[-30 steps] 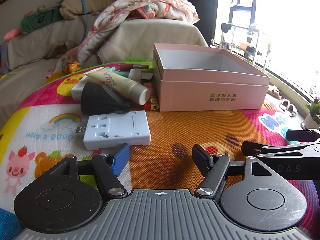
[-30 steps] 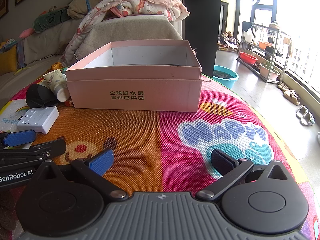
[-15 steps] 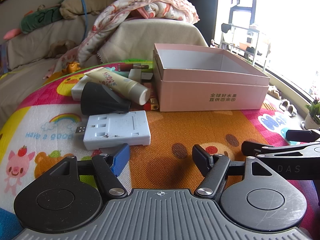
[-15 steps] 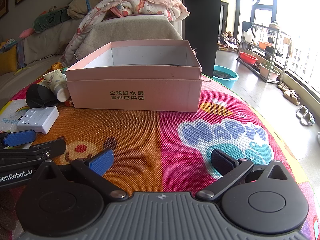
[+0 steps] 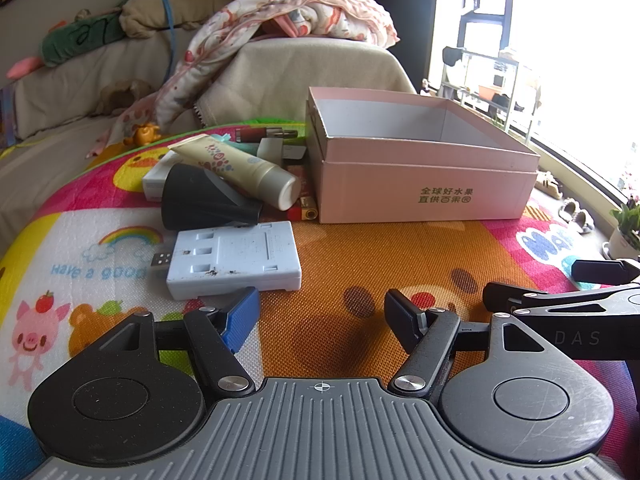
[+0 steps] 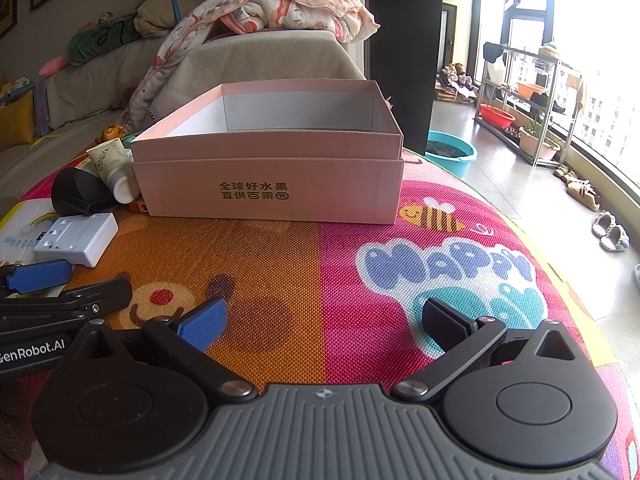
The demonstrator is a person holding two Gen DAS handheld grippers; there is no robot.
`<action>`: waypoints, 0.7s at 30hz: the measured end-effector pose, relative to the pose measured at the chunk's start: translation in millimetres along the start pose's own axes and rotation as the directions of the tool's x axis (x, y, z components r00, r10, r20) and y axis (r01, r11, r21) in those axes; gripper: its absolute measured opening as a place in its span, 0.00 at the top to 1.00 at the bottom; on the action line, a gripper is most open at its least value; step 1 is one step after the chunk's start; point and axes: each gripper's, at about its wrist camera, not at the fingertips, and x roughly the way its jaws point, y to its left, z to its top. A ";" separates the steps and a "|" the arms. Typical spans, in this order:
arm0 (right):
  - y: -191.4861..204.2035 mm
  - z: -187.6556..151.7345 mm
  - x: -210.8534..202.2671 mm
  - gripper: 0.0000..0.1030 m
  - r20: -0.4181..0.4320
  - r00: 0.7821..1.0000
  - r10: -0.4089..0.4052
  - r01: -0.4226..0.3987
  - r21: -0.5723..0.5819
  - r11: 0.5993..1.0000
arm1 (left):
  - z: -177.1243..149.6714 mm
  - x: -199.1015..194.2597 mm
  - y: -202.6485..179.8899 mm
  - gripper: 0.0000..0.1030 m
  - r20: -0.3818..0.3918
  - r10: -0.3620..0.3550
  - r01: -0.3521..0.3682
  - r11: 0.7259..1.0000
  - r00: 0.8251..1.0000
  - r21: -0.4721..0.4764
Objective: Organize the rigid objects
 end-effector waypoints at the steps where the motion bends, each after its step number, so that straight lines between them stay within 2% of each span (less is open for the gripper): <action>1: 0.1 0.0 0.0 0.00 0.000 1.000 0.000 0.000 0.000 1.000 | 0.0 0.0 0.0 0.28 0.000 0.000 0.000 1.000 1.000 0.000; 21: 0.1 0.6 -0.3 0.00 -0.001 1.000 -0.002 0.002 -0.002 1.000 | -1.1 -0.1 -2.8 0.28 -0.001 0.006 -0.006 1.000 1.000 0.007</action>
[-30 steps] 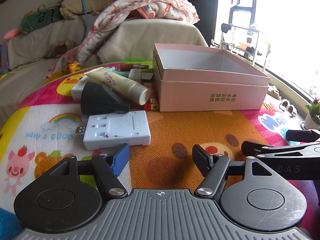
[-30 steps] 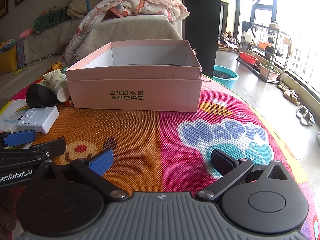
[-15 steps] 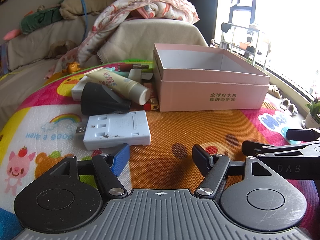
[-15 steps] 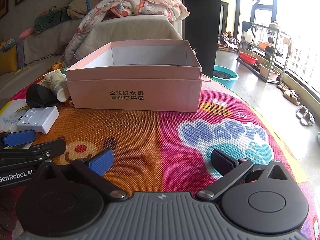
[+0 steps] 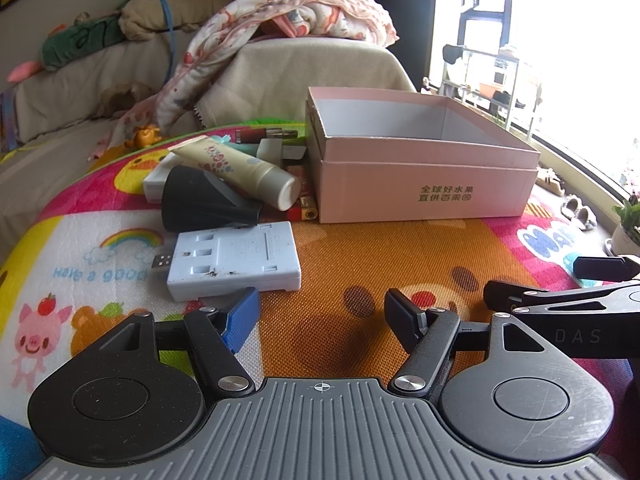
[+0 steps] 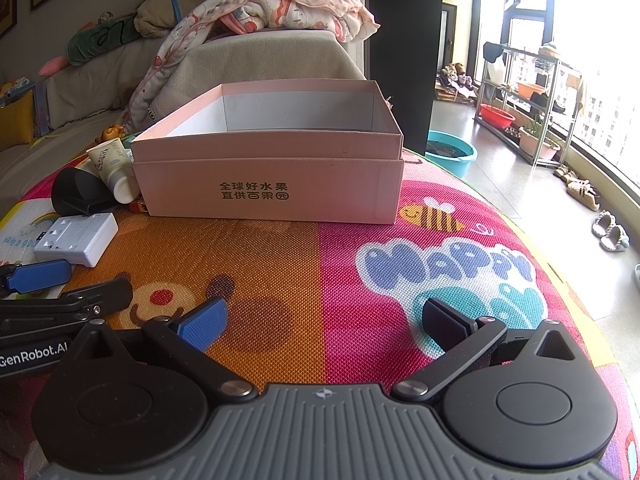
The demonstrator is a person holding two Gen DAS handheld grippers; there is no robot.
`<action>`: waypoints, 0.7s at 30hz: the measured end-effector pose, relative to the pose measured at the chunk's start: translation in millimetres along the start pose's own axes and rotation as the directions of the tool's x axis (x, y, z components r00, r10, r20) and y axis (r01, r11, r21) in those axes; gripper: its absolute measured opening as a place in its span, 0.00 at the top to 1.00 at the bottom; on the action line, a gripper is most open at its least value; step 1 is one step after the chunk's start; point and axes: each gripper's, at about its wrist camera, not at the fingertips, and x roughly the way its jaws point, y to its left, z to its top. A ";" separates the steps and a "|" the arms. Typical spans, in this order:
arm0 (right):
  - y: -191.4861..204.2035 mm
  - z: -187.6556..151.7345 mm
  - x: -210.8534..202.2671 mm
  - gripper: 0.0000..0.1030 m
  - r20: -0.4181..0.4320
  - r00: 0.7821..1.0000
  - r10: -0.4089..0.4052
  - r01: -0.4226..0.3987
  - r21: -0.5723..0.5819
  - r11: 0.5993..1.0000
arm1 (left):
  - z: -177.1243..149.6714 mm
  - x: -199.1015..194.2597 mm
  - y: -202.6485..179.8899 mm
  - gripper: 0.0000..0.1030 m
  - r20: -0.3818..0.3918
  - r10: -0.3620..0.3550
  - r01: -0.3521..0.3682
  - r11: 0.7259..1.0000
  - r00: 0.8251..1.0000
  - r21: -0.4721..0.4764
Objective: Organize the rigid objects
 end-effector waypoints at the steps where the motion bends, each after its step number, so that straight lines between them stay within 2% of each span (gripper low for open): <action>1: 0.1 0.0 0.2 0.00 0.000 1.000 0.001 -0.001 0.001 1.000 | -0.1 -0.1 0.0 0.28 0.000 0.001 -0.001 1.000 1.000 0.001; 8: -1.0 1.5 -0.6 0.00 -0.013 1.000 0.005 -0.005 0.007 1.000 | 0.9 -3.4 -0.4 0.29 0.001 -0.009 0.009 1.000 1.000 -0.010; 14: -1.8 12.2 6.3 0.00 -0.089 0.996 0.021 -0.023 -0.017 1.000 | 2.7 -9.2 13.8 0.31 0.017 -0.055 0.056 0.998 0.998 -0.032; 19: -1.8 15.1 6.4 0.00 -0.117 0.993 0.029 -0.033 -0.039 0.999 | 25.3 -38.2 43.8 0.31 0.136 -0.123 0.128 0.991 0.983 -0.027; 21: -0.6 19.2 6.3 0.00 -0.136 0.990 0.047 -0.057 -0.068 0.996 | 47.4 -43.1 69.0 0.31 0.207 -0.114 0.120 0.993 0.972 -0.017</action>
